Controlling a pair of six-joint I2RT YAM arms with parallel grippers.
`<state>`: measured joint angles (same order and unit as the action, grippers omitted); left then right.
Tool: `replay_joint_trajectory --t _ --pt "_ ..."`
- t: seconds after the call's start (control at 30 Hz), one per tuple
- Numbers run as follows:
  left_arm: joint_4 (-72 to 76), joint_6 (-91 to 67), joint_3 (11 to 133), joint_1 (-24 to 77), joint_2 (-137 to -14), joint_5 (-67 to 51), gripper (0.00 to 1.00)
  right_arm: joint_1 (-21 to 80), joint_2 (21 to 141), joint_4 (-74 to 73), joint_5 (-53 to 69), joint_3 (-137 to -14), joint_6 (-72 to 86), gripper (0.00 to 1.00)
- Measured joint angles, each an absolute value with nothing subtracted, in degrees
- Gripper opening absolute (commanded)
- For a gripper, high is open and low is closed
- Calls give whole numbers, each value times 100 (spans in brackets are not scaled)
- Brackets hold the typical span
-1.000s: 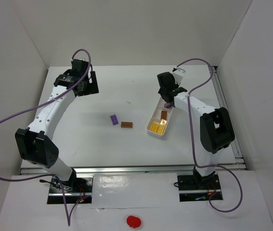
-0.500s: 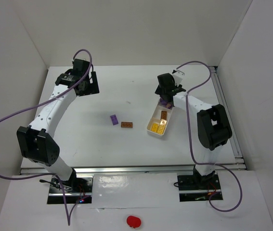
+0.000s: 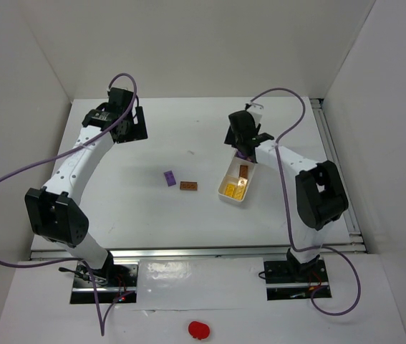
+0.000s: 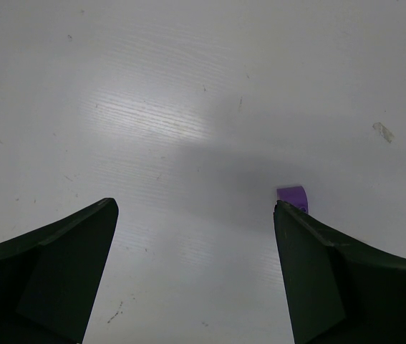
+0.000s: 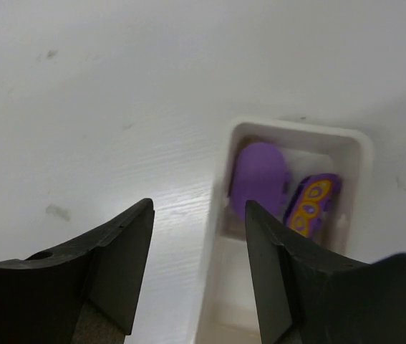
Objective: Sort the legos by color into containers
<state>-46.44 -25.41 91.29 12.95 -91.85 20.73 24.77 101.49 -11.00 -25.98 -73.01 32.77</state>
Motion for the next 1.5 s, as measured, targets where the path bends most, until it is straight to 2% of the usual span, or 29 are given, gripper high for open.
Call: replay_joint_trajectory --t 0.23,0.4,0.6,0.77,0.9,0.93,1.0,1.2,1.33,1.5 --pt "-4648 -2541 9129 1295 -9181 2143 100 3697 10167 -1066 -1481 -7454 2265 77" --pt "-4727 -2543 9142 1295 -9124 2303 100 4521 10809 -1164 -738 -8125 1682 90" --pt "-4755 -2550 9142 1288 -8943 2394 100 4978 11856 -1269 -399 -8814 1378 91" --pt "-4755 -2552 9144 1278 -8895 2438 100 5011 12514 -1406 -427 -9223 1352 79" --pt "-4757 -2550 9144 1247 -8886 2447 100 5033 12742 -1431 -574 -9430 1334 54" --pt "-4757 -2552 9144 1243 -8877 2449 100 5050 12757 -1444 -624 -9456 1345 40" --pt "-4757 -2552 9144 1212 -8853 2456 100 5078 12779 -1452 -760 -9491 1354 31" --pt "-4757 -2552 9144 1184 -8785 2462 100 5035 12488 -1417 -1323 -9223 1433 29" --pt "-4759 -2554 9144 1181 -8785 2451 100 4523 11301 -1319 -1619 -8263 1566 29" --pt "-4757 -2554 9150 1181 -8785 2377 100 3321 9762 -1166 -2316 -7474 1811 29"
